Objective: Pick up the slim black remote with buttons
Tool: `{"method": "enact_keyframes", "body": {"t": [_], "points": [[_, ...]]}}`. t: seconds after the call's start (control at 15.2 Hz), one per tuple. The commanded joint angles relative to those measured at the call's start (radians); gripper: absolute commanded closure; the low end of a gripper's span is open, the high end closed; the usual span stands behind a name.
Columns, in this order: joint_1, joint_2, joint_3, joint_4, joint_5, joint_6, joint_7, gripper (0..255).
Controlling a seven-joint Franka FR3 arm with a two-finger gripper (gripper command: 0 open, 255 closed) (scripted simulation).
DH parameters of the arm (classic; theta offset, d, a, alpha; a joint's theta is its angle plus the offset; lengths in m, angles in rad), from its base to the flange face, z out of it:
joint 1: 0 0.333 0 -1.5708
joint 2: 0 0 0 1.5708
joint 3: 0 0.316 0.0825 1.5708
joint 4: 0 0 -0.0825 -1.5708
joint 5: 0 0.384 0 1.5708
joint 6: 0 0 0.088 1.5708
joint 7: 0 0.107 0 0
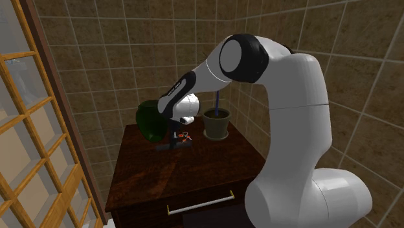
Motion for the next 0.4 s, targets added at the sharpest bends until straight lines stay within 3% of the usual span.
{"method": "enact_keyframes", "body": {"t": [0.0, 0.33], "points": [[-0.007, -0.020, 0.005, 0.003, 0.008, -0.023, -0.004, 255], [-0.014, -0.049, 0.013, 0.009, 0.018, -0.056, -0.005, 255]]}}
